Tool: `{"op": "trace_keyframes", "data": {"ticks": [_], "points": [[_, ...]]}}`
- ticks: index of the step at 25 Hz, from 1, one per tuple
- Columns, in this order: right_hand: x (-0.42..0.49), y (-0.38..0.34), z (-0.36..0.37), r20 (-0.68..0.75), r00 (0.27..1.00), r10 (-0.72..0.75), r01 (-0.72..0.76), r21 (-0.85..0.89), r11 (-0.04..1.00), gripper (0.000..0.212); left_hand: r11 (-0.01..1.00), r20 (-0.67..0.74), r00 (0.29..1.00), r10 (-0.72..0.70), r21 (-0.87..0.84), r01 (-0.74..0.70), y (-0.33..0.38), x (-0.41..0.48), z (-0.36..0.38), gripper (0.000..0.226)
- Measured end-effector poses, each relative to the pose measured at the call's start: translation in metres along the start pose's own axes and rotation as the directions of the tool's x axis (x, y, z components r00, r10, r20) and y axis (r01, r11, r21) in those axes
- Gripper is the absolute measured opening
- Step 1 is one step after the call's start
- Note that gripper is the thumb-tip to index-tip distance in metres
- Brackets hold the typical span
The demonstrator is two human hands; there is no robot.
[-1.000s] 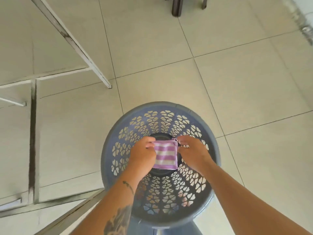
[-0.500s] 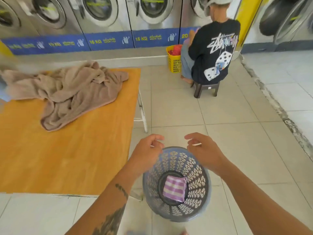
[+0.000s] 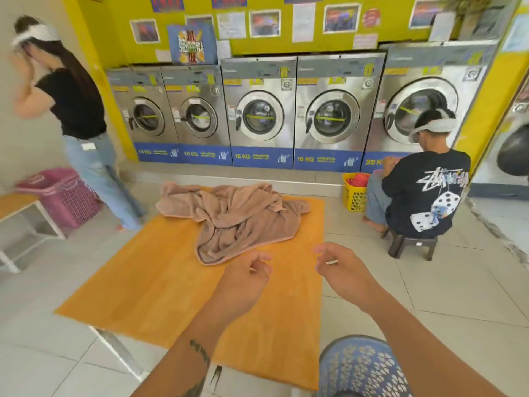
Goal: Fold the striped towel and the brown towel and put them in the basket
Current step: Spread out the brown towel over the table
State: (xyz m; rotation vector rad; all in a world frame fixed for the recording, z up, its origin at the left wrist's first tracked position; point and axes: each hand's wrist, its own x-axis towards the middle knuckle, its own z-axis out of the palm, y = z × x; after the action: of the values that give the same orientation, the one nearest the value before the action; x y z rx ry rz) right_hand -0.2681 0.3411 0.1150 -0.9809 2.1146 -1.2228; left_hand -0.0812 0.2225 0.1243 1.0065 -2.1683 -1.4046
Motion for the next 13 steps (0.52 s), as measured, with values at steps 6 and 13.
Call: {"op": "trace_keyframes", "data": {"ticks": [6,13], "points": [[0.022,-0.081,0.100,0.020,0.996,-0.085,0.086,-0.018,0.996,0.028,0.999,-0.061,0.998,0.024,0.037,-0.021,-0.060,0.005,-0.116,0.024],[0.065,-0.110,0.171,0.075,0.996,-0.039,0.046,-0.100,0.994,0.034,0.999,-0.055,0.997,-0.045,0.001,0.045,-0.095,0.051,-0.189,0.025]]}}
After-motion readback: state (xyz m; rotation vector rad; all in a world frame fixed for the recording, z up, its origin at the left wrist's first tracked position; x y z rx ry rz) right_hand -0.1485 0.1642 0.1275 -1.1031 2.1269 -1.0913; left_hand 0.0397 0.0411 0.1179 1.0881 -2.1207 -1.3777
